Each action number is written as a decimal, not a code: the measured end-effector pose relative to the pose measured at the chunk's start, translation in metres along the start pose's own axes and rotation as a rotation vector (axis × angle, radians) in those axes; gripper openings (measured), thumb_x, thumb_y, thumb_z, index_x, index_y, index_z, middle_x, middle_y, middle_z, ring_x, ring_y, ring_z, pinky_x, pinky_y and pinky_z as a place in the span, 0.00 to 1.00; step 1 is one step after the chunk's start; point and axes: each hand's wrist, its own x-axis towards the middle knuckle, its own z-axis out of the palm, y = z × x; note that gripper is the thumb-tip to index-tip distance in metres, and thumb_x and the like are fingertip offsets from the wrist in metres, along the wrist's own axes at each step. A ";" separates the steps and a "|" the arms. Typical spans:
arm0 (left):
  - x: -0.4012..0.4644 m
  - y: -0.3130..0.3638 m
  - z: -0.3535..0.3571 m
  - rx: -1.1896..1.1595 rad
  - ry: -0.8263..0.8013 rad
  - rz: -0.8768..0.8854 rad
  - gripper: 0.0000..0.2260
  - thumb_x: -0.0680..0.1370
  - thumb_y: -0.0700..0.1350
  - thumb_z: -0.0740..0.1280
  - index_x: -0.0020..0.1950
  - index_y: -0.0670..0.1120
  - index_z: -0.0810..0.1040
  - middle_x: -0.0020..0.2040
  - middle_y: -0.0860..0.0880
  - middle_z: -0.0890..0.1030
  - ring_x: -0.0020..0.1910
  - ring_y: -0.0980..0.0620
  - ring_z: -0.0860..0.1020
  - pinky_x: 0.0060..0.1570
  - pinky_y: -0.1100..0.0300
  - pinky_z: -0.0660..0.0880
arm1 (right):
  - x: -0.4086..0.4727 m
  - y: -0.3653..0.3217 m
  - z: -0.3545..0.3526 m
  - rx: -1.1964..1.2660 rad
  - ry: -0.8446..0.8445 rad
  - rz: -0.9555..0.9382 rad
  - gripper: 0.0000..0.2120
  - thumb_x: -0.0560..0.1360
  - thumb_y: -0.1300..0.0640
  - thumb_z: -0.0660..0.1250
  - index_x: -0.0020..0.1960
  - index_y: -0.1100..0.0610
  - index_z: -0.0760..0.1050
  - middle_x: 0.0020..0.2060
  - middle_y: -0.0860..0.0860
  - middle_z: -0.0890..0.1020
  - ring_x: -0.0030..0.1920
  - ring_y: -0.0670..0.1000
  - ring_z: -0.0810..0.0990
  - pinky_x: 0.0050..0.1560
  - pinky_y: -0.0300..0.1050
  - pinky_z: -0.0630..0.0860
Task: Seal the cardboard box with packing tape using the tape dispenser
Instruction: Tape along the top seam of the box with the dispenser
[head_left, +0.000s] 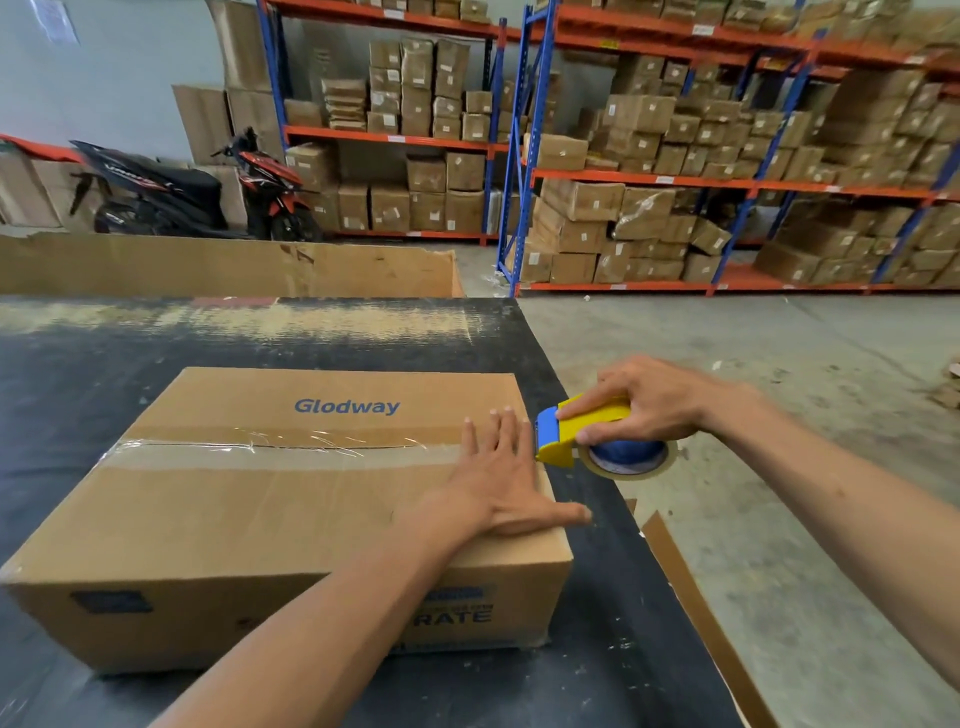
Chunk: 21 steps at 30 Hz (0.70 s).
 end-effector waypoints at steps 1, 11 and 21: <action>0.002 0.000 0.002 0.020 0.017 -0.006 0.55 0.69 0.78 0.53 0.81 0.42 0.38 0.81 0.41 0.38 0.80 0.43 0.37 0.76 0.38 0.38 | -0.002 0.000 0.000 -0.003 0.006 -0.002 0.25 0.67 0.24 0.61 0.61 0.29 0.76 0.38 0.41 0.76 0.40 0.43 0.75 0.41 0.42 0.71; 0.002 -0.006 0.002 0.038 0.008 0.017 0.53 0.69 0.74 0.53 0.81 0.43 0.39 0.81 0.42 0.38 0.80 0.44 0.36 0.75 0.37 0.38 | -0.016 0.011 0.001 -0.149 -0.020 -0.011 0.23 0.71 0.27 0.60 0.65 0.29 0.73 0.37 0.43 0.72 0.38 0.43 0.70 0.36 0.36 0.61; 0.008 -0.006 0.006 0.099 -0.008 0.027 0.54 0.69 0.76 0.52 0.80 0.42 0.36 0.81 0.41 0.37 0.80 0.42 0.36 0.75 0.37 0.38 | -0.011 -0.017 0.015 -0.306 0.022 -0.022 0.23 0.72 0.30 0.61 0.65 0.31 0.73 0.40 0.47 0.72 0.38 0.48 0.70 0.37 0.45 0.64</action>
